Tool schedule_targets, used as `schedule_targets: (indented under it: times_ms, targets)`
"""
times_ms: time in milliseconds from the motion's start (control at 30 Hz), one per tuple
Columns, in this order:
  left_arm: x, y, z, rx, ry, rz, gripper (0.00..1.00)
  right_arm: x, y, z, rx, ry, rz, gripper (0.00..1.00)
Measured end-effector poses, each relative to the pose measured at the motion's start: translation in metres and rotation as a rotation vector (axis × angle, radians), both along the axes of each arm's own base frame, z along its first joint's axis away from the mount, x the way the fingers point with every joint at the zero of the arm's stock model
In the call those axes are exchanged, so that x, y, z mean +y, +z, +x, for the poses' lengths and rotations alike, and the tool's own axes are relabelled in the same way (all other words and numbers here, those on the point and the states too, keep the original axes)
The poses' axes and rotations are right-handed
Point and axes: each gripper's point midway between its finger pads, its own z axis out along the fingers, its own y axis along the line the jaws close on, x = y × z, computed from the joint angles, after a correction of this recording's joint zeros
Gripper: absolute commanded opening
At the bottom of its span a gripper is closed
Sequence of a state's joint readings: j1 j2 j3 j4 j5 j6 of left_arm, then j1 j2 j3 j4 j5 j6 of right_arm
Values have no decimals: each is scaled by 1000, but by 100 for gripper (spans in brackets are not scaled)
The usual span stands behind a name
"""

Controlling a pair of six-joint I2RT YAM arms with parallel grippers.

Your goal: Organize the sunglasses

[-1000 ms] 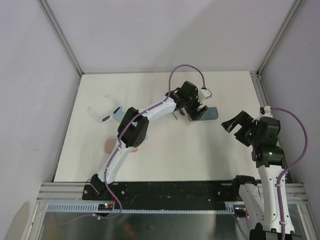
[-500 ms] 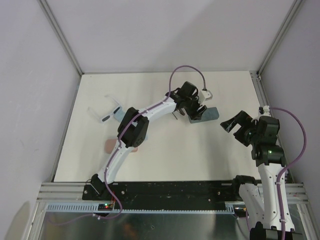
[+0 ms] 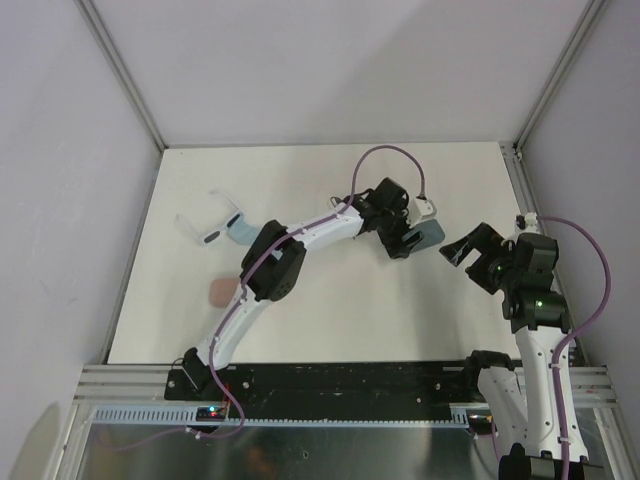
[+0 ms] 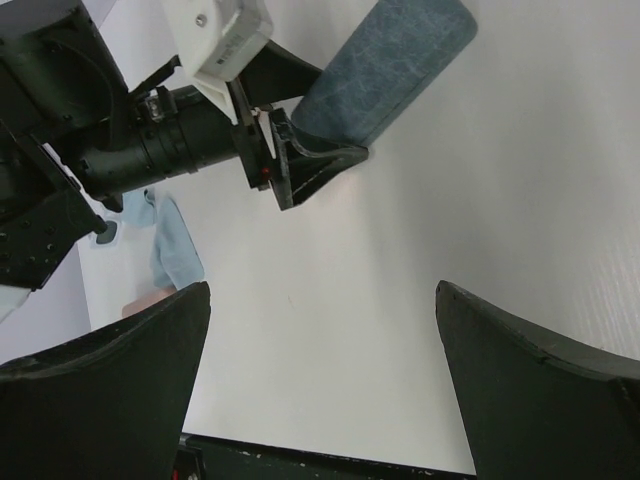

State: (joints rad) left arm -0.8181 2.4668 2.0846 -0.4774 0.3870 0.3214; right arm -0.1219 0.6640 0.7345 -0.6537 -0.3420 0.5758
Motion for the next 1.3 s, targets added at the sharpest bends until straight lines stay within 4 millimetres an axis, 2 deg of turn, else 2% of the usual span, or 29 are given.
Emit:
schedule_targets:
  times_ms: [200,333,400,467,600,767,867,933,1067,1167,1300]
  targets:
    - [-6,-1,-8,-10,-11,12,75,1,1,-1,-4,7,6,99]
    - [-6,0,-8,-2,-6,9,51,1,1,-1,-5,8,8,99]
    - [-7,2,-8,6,2,2,43,1,1,-1,-5,6,7,99]
    - [-8,5,-8,25,12,-10,38,1,1,-1,-4,6,6,99]
    - [-9,14,-16,126,41,-60,34,0,-2,-2,-2,7,1,99]
    - [7,51,-32,274,133,-142,35,4,-4,-6,-12,38,3,99]
    - [21,86,-41,345,205,-232,35,11,2,-8,-52,79,17,99]
    - [34,113,-51,398,256,-327,35,19,9,-8,-96,123,38,99]
    - [67,154,-72,506,342,-539,35,41,25,-10,-196,235,116,99]
    - [88,171,-82,586,397,-665,35,59,42,-10,-278,323,201,99]
    - [96,188,-100,693,431,-794,35,80,67,-10,-399,424,305,99]
